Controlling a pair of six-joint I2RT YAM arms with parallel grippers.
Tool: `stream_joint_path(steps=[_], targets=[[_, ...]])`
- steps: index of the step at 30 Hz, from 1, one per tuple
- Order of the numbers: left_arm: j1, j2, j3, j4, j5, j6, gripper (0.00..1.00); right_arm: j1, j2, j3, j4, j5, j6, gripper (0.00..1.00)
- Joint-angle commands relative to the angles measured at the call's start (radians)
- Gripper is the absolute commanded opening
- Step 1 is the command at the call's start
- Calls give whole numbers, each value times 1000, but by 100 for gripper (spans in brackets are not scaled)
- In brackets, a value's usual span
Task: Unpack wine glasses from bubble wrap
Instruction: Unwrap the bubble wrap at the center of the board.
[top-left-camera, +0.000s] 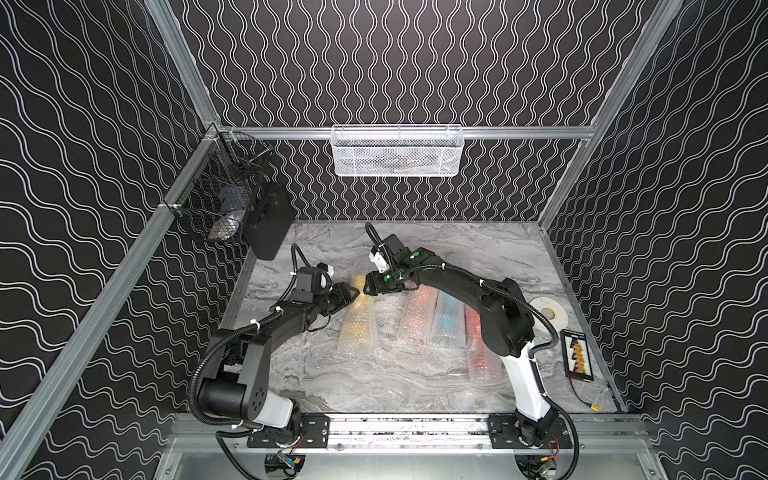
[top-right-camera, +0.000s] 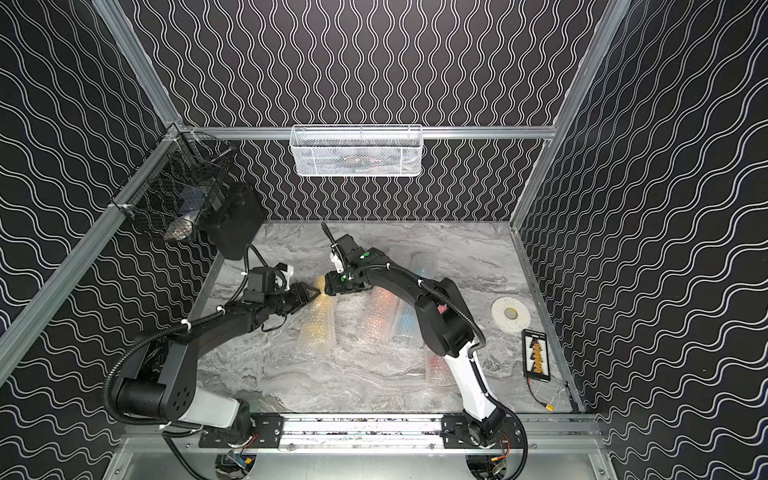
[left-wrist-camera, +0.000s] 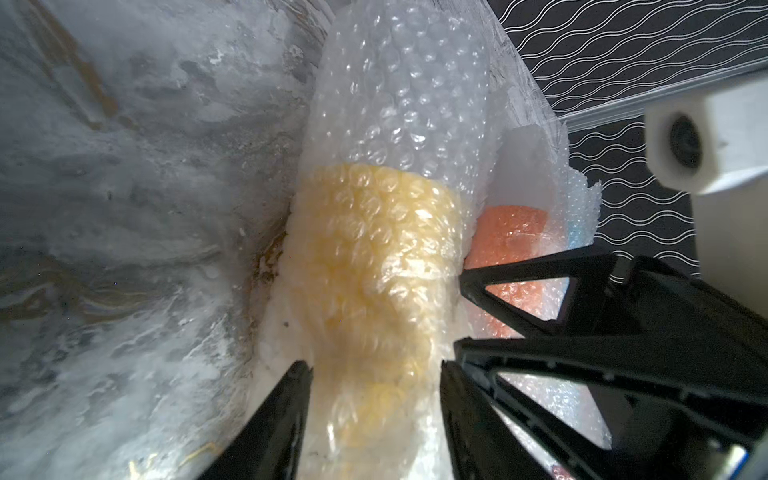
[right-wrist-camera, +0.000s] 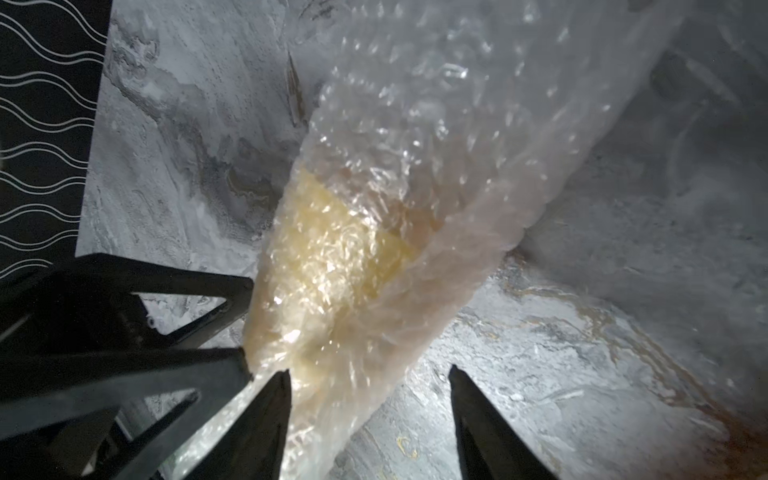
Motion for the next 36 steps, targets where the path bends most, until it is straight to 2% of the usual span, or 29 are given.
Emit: stream_joint_path(steps=[1,10,13,18,23,32,35,36], targets=[[-3,-4,10,14,3,-3,54,4,7,15,-38,30,-4,52],[-3,-13,4,15,3,-5,55,0,-3,-4,-35,29,-14,33],[-4,-22,5,7,3,-2,55,0,-4,-6,-30,15,-11,23],[-16,-15,36,-42,-8,27,63,0,-14,-13,-13,-12,-15,19],[-44,22,72,-69,-17,46,63,0,-25,-22,-4,-23,-17,17],[-88,59,108,-112,-61,76,46,-1,-39,-35,9,-38,-20,17],[-98,63,117,-121,-70,84,38,-2,-31,-32,2,-35,-23,17],[-100,63,118,-126,-72,89,31,-2,-32,-32,2,-33,-23,17]])
